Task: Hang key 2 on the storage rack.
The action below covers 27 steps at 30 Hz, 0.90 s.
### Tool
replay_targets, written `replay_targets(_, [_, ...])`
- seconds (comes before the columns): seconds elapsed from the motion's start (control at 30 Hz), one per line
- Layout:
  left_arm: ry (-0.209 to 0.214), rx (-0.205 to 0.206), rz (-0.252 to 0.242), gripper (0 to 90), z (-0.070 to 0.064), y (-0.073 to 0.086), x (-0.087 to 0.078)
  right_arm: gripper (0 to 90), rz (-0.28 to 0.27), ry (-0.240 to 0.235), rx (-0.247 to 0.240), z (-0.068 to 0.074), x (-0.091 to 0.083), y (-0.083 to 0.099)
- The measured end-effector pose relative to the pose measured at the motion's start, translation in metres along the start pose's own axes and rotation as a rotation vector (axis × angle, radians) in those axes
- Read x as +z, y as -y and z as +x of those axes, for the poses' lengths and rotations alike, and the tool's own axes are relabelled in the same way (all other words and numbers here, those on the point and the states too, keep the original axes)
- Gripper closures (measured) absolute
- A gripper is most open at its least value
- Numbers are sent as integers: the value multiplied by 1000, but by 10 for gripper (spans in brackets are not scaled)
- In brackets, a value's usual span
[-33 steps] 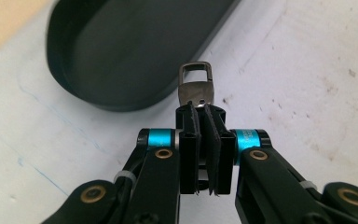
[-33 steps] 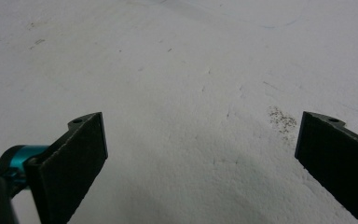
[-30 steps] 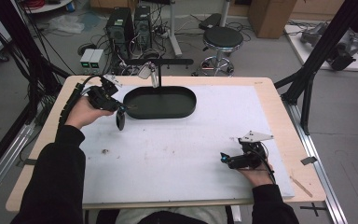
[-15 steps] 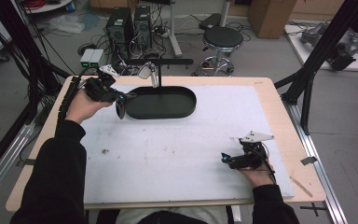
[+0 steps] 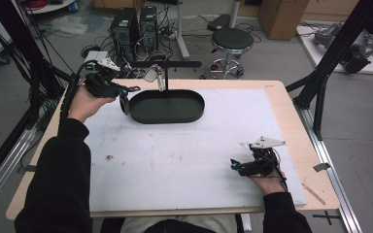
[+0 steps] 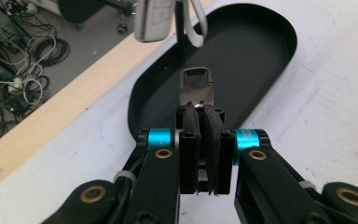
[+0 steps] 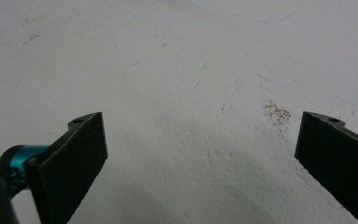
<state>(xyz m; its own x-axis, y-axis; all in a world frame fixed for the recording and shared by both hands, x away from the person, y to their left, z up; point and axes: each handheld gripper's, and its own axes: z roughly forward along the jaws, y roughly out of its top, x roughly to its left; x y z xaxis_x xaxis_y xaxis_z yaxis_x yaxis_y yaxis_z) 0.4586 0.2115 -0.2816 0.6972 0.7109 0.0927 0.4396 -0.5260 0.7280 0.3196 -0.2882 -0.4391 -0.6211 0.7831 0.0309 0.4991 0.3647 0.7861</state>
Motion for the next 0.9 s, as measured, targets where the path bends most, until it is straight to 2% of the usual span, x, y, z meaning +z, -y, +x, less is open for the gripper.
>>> replay_targets(0.2, [-47, -24, -50, 847, 4, -1, -7, 14, 0, 2, 1, 0, 0, 0])
replay_targets(0.27, [-44, -43, -79, 847, 6, -1, -8, 14, 3, 2, 0, 0, 1, 0])
replay_targets(0.37, [-34, -60, -82, 846, 10, -4, -7, 14, 3, 5, 4, 0, 1, 0])
replay_targets(0.7, [-64, -90, -139, 847, 13, -22, -12, 14, 0, 6, 8, 0, 0, 0])
replay_targets(0.9, [-93, -103, -132, 847, 17, -28, -7, 14, 6, 3, 5, 0, 0, 0])
